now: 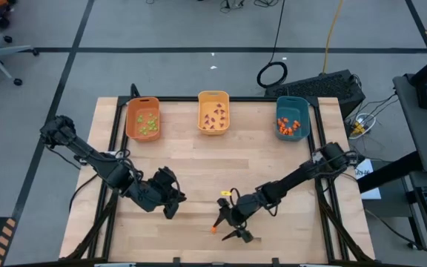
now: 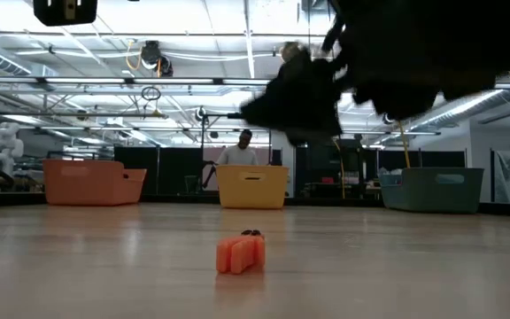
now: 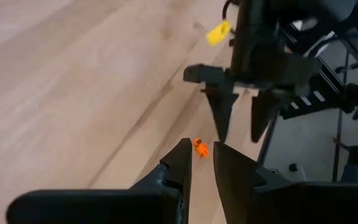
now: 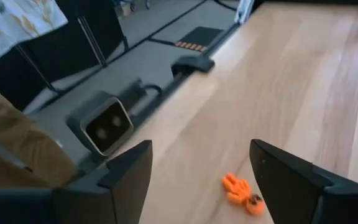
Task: Sort Halloween decoration
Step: Put the orange skeleton toy into the blue bin
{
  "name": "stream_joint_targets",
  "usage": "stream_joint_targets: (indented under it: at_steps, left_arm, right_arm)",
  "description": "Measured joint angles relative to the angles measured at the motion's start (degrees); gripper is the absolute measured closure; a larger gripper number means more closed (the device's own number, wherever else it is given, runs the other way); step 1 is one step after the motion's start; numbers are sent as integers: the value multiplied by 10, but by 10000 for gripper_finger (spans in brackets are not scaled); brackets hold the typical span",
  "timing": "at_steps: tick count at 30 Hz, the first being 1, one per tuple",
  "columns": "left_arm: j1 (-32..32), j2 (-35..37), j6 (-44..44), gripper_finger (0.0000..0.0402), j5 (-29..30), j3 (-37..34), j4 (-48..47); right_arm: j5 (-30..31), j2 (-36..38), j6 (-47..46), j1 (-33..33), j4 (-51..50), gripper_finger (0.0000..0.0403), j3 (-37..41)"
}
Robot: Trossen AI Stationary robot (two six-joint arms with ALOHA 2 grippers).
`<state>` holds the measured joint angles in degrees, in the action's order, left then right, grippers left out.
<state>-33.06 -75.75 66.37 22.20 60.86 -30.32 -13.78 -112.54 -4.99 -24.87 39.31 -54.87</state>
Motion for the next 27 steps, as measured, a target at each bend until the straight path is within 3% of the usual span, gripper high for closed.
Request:
stream_joint_targets:
  at_steps: [12, 18, 27]
  left_arm:
    - [0, 0, 8, 336, 31, 0, -6]
    - [1, 0, 8, 336, 40, 0, -8]
    - [1, 0, 8, 336, 40, 0, -8]
  right_arm:
    - [1, -75, 57, 27, 26, 149, -2]
    - [-23, -114, 64, 31, 25, 150, -40]
    - [-42, -139, 65, 27, -2, 209, -83]
